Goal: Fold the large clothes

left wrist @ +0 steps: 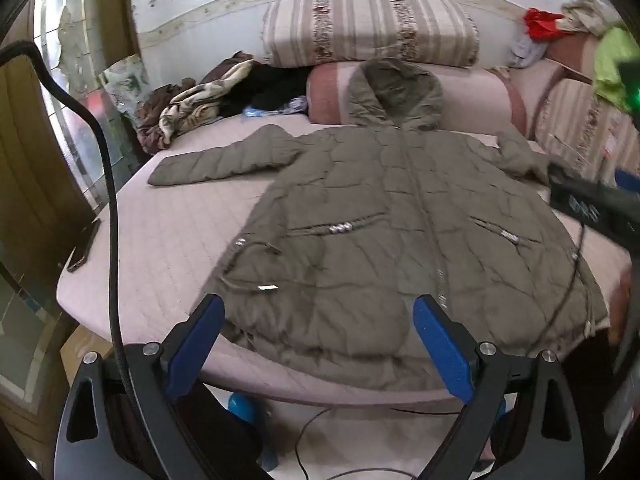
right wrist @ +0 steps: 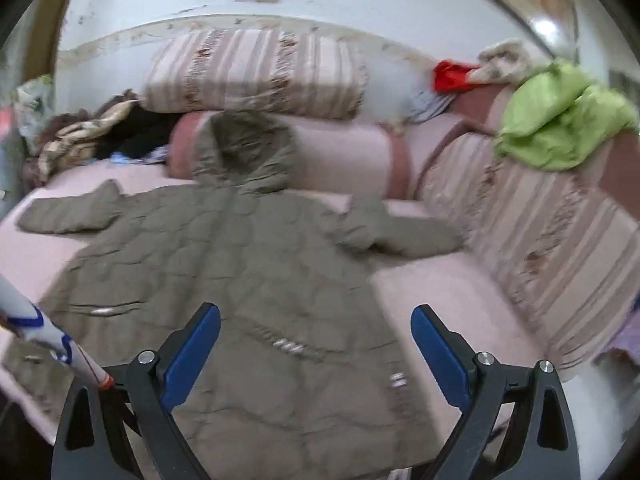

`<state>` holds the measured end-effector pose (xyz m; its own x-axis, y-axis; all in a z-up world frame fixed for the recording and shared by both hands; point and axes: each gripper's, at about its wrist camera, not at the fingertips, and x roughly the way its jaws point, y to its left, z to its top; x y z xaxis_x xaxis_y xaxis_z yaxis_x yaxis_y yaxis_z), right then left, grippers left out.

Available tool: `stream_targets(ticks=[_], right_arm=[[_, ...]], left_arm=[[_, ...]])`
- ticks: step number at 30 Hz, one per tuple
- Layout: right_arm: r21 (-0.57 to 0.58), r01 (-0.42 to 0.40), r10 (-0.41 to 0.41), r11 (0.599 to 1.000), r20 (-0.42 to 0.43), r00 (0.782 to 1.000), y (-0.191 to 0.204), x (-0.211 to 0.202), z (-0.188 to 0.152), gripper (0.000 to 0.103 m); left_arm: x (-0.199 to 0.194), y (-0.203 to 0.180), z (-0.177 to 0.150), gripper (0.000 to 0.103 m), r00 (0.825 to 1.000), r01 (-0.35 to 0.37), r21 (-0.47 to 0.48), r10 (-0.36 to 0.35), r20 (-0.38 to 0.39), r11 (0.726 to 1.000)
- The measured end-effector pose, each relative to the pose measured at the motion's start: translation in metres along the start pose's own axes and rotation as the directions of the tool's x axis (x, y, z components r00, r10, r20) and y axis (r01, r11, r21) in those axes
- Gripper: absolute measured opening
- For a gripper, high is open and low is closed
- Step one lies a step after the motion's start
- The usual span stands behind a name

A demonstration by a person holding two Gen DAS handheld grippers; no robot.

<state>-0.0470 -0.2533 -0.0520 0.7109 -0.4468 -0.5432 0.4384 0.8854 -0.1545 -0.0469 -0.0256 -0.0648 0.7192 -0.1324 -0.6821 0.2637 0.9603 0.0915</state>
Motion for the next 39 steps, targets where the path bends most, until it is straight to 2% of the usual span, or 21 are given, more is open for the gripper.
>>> stream_targets(ticks=[1, 2, 4, 6, 9, 12, 13, 17, 19, 20, 22, 25, 28, 31, 33, 36, 39], right_arm=[[-0.002, 0.033, -0.033, 0.999, 0.017, 0.999, 0.008, -0.002, 0.009, 0.101], [0.007, 0.027, -0.027, 1.0, 0.025, 0.999, 0.005, -0.003, 0.012, 0.101], [0.038, -0.038, 0.036, 0.999, 0.041, 0.998, -0.004, -0.003, 0.017, 0.101], [0.072, -0.054, 0.051, 0.996, 0.049, 0.998, 0.006, -0.006, 0.026, 0.101], [0.108, -0.104, 0.096, 0.989, 0.075, 0.993, -0.005, -0.008, 0.028, 0.099], [0.134, -0.132, 0.117, 0.982, 0.114, 0.987, -0.011, -0.014, 0.026, 0.099], [0.144, -0.127, 0.109, 0.981, 0.122, 0.986, -0.002, -0.017, 0.027, 0.099], [0.188, -0.165, 0.134, 0.968, 0.167, 0.977, -0.008, -0.026, 0.034, 0.099], [0.211, -0.197, 0.157, 0.957, 0.192, 0.969, -0.012, -0.031, 0.036, 0.099], [0.221, -0.211, 0.166, 0.952, 0.205, 0.965, -0.013, -0.034, 0.036, 0.098], [0.232, -0.226, 0.176, 0.946, 0.218, 0.96, -0.013, -0.038, 0.035, 0.098], [0.246, -0.251, 0.196, 0.936, 0.228, 0.954, -0.008, -0.043, 0.032, 0.098], [0.262, -0.259, 0.203, 0.93, 0.222, 0.954, -0.006, -0.047, 0.026, 0.098], [0.263, -0.218, 0.165, 0.94, 0.209, 0.964, -0.005, -0.049, 0.021, 0.098], [0.276, -0.192, 0.136, 0.942, 0.212, 0.968, -0.009, -0.05, 0.02, 0.098], [0.321, -0.287, 0.213, 0.902, 0.248, 0.945, -0.021, -0.055, 0.02, 0.097], [0.343, -0.38, 0.281, 0.859, 0.305, 0.91, -0.025, -0.062, 0.02, 0.096]], left_arm=[[-0.003, -0.003, -0.003, 0.096, 1.0, 0.013, 0.009, -0.013, 0.006, 1.0], [-0.006, -0.005, -0.005, 0.096, 1.0, 0.024, 0.016, -0.024, 0.01, 1.0], [-0.012, -0.008, -0.007, 0.096, 0.999, 0.046, 0.028, -0.046, 0.022, 0.999], [-0.017, -0.008, -0.008, 0.096, 0.997, 0.067, 0.029, -0.068, 0.035, 0.997], [-0.021, -0.01, -0.015, 0.096, 0.994, 0.098, 0.027, -0.099, 0.048, 0.995], [-0.023, -0.006, -0.014, 0.096, 0.991, 0.124, 0.009, -0.124, 0.059, 0.992], [-0.023, -0.005, -0.013, 0.096, 0.989, 0.136, 0.002, -0.135, 0.059, 0.991], [-0.019, -0.003, -0.012, 0.095, 0.983, 0.182, -0.009, -0.182, 0.037, 0.983], [-0.025, -0.005, -0.009, 0.095, 0.979, 0.193, 0.007, -0.193, 0.068, 0.981], [-0.035, -0.008, -0.024, 0.096, 0.976, 0.192, 0.016, -0.193, 0.105, 0.981], [-0.046, -0.007, -0.022, 0.096, 0.968, 0.19, 0.031, -0.192, 0.159, 0.981], [-0.052, -0.003, -0.014, 0.096, 0.967, 0.145, 0.039, -0.15, 0.208, 0.989], [-0.047, 0.009, -0.001, 0.096, 0.973, 0.121, 0.018, -0.122, 0.196, 0.992], [-0.043, 0.029, 0.014, 0.096, 0.979, 0.103, -0.044, -0.094, 0.181, 0.994], [-0.039, 0.041, 0.022, 0.096, 0.98, 0.066, -0.085, -0.048, 0.193, 0.994], [-0.036, 0.053, 0.03, 0.096, 0.973, -0.019, -0.118, 0.045, 0.228, 0.993], [-0.032, 0.061, 0.036, 0.096, 0.97, -0.046, -0.13, 0.075, 0.23, 0.99]])
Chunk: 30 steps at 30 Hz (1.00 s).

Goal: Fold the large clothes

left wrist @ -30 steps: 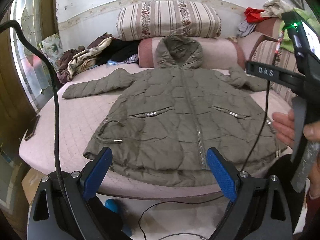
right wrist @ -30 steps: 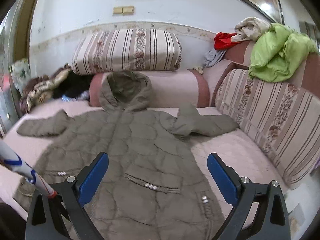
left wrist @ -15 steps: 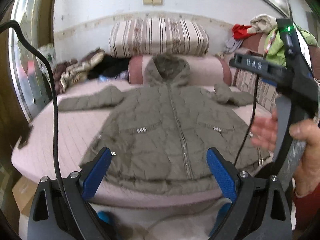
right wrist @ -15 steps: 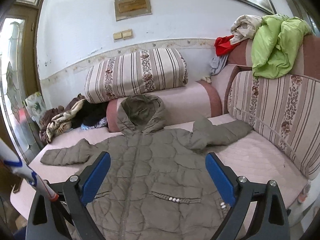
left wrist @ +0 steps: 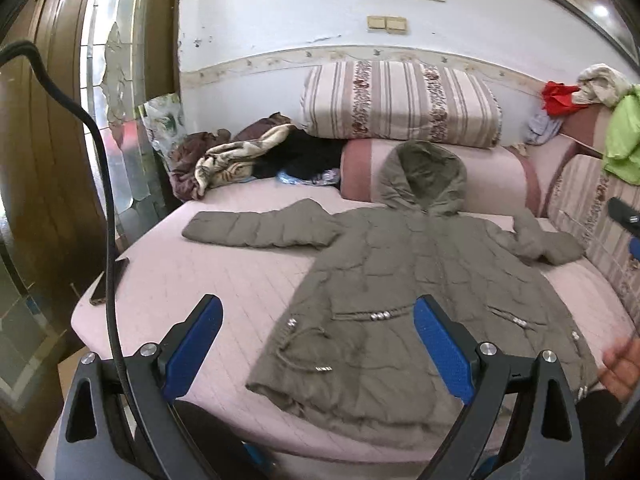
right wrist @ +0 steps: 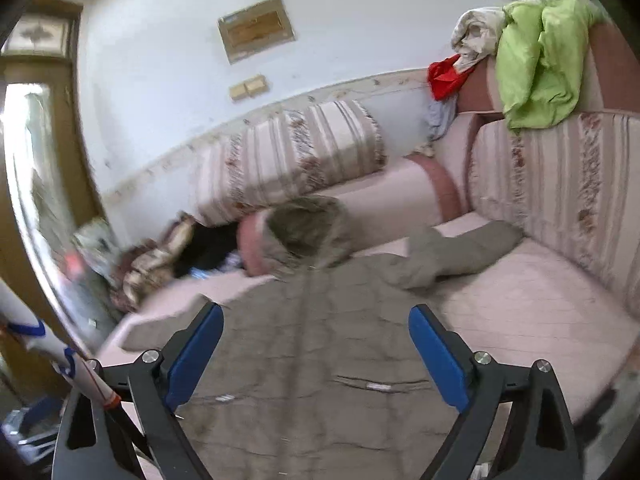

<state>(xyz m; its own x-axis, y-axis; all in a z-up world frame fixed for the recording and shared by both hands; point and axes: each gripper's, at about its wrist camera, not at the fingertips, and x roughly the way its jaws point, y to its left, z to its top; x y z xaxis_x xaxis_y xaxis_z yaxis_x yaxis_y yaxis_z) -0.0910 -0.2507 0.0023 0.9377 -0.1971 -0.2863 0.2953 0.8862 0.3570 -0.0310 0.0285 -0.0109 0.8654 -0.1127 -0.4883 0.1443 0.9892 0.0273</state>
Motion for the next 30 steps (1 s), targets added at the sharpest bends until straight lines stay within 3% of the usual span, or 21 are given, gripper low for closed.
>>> stream_targets(ticks=[5, 9, 16, 21, 25, 30], right_arm=[[0.033, -0.041, 0.04, 0.999, 0.03, 0.999, 0.009, -0.004, 0.0, 0.096], [-0.042, 0.076, -0.079, 0.996, -0.073, 0.994, 0.018, 0.012, -0.011, 0.096], [-0.183, 0.187, -0.229, 0.965, -0.246, 0.942, 0.007, 0.047, -0.052, 0.099], [-0.188, 0.203, -0.259, 0.961, -0.356, 0.898, -0.01, 0.07, -0.067, 0.099], [-0.227, 0.235, -0.308, 0.945, -0.374, 0.875, -0.009, 0.077, -0.075, 0.099], [-0.284, 0.243, -0.34, 0.927, -0.373, 0.863, -0.002, 0.082, -0.082, 0.099]], left_arm=[[0.006, 0.001, 0.005, 0.096, 0.999, -0.034, -0.011, 0.035, 0.008, 0.999], [0.015, -0.004, 0.002, 0.096, 0.999, -0.053, 0.005, 0.053, -0.007, 0.999], [0.043, -0.006, -0.014, 0.096, 0.993, -0.059, 0.01, 0.059, -0.1, 0.998], [0.064, -0.006, -0.025, 0.096, 0.981, -0.083, 0.039, 0.088, -0.174, 0.996], [0.072, -0.008, -0.032, 0.096, 0.974, -0.062, 0.039, 0.069, -0.215, 0.997], [0.079, -0.012, -0.036, 0.096, 0.97, -0.051, 0.06, 0.064, -0.233, 0.997]])
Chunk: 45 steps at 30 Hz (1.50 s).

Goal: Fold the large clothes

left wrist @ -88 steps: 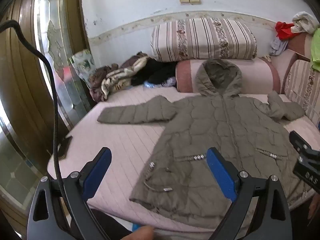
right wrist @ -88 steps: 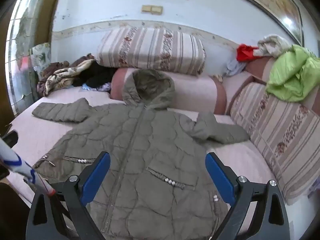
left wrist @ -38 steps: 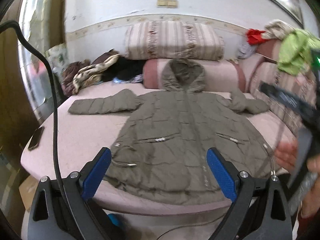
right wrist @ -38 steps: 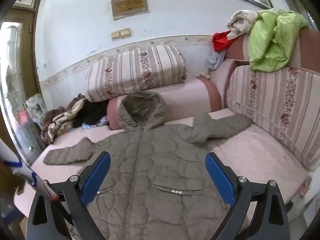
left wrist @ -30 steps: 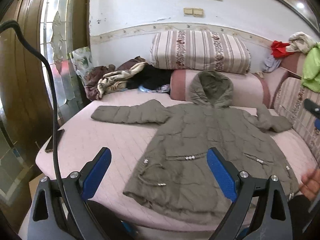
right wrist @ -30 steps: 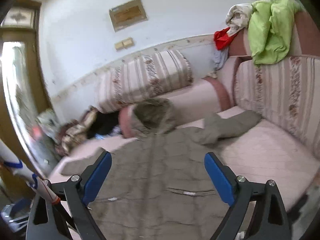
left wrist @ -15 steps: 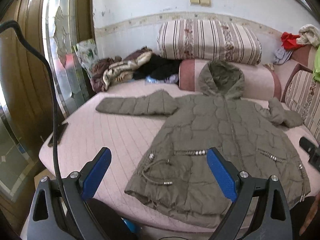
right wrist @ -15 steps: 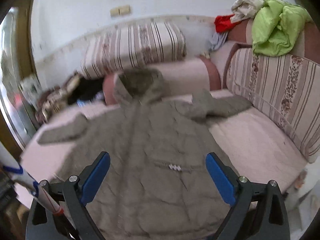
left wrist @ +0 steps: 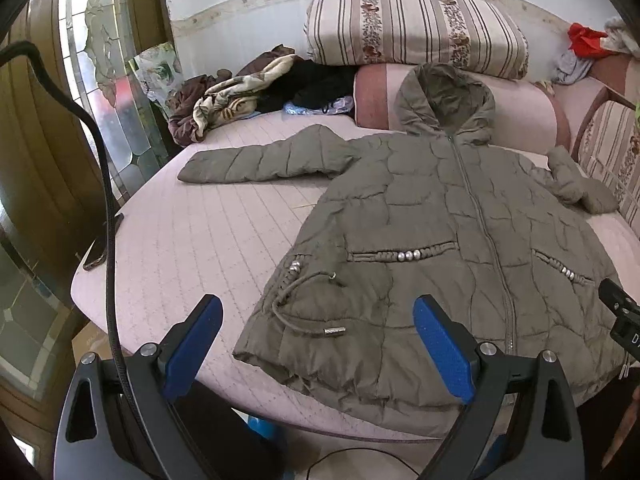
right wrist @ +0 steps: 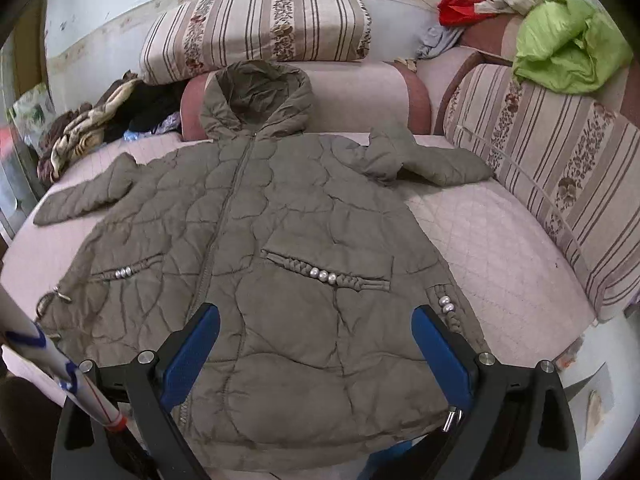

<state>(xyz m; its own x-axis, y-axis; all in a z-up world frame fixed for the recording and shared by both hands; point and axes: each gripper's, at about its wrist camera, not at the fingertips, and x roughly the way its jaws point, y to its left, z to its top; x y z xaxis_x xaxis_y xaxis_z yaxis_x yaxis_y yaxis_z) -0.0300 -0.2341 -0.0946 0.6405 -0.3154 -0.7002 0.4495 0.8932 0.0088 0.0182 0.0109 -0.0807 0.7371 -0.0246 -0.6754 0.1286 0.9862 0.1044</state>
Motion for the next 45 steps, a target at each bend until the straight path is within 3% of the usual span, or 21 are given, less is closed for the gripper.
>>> stream_targets(ticks=[17, 32, 45], right_arm=[[-0.026, 0.009, -0.01, 1.0, -0.008, 1.0, 0.006, -0.022, -0.005, 0.099], [0.026, 0.071, -0.071, 0.997, 0.017, 0.997, -0.025, -0.051, -0.008, 0.099], [0.022, 0.1, -0.1, 0.995, 0.008, 0.995, -0.051, -0.049, 0.004, 0.099]], left_arm=[[-0.024, -0.005, -0.004, 0.096, 0.996, 0.085, 0.001, -0.085, 0.005, 0.996], [-0.041, -0.019, -0.011, 0.096, 0.986, 0.166, 0.033, -0.165, -0.025, 0.986], [-0.043, -0.026, 0.006, 0.096, 0.983, 0.181, 0.023, -0.181, -0.033, 0.983]])
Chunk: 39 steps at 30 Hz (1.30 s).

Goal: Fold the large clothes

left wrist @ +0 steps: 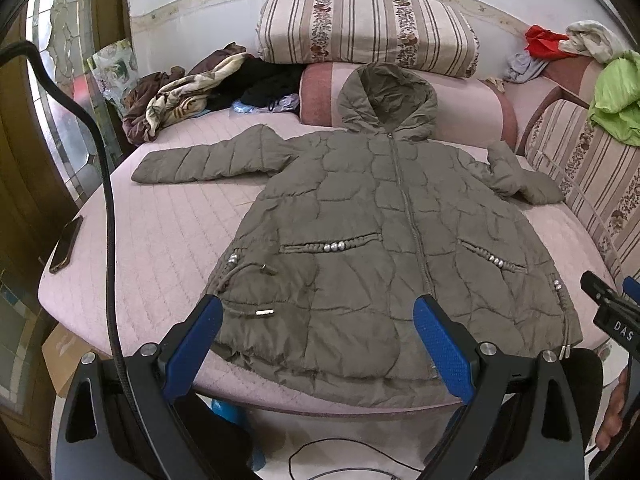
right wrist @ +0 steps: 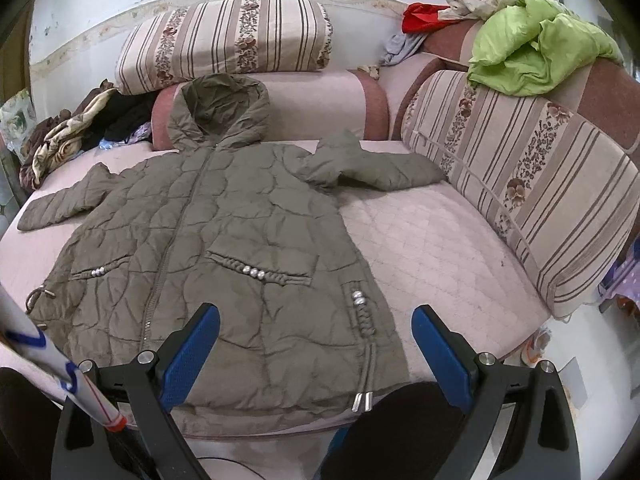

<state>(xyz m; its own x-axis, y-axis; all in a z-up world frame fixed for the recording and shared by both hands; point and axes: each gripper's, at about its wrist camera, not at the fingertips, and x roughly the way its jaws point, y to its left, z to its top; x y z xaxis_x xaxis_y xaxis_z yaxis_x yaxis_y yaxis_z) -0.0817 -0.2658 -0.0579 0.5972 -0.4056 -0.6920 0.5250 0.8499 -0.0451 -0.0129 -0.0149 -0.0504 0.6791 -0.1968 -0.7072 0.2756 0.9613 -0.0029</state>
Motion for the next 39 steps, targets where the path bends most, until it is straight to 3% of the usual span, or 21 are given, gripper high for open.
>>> stream_targets(ticks=[7, 13, 21, 31, 39], right_arm=[[0.019, 0.02, -0.021, 1.0, 0.034, 0.999, -0.017, 0.0, 0.016, 0.099], [0.049, 0.03, -0.03, 0.998, 0.004, 1.0, -0.035, 0.016, 0.019, 0.099], [0.082, 0.032, -0.03, 0.996, -0.03, 0.999, -0.057, 0.038, 0.02, 0.099], [0.135, 0.057, -0.045, 0.989, -0.088, 0.995, -0.082, 0.066, 0.02, 0.099], [0.132, 0.036, -0.023, 0.991, -0.101, 0.995, -0.07, 0.076, 0.03, 0.099]], left_arm=[[0.004, -0.019, 0.008, 0.096, 1.0, 0.0, 0.059, -0.001, 0.017, 0.998], [0.015, -0.039, 0.012, 0.096, 1.0, 0.003, 0.112, -0.004, 0.008, 0.994], [0.044, -0.049, 0.02, 0.096, 0.993, 0.078, 0.042, -0.074, -0.09, 0.996], [0.076, -0.056, 0.027, 0.096, 0.988, 0.04, 0.057, -0.031, -0.152, 0.998], [0.101, -0.008, 0.044, 0.096, 0.988, -0.073, -0.002, 0.072, -0.135, 0.997]])
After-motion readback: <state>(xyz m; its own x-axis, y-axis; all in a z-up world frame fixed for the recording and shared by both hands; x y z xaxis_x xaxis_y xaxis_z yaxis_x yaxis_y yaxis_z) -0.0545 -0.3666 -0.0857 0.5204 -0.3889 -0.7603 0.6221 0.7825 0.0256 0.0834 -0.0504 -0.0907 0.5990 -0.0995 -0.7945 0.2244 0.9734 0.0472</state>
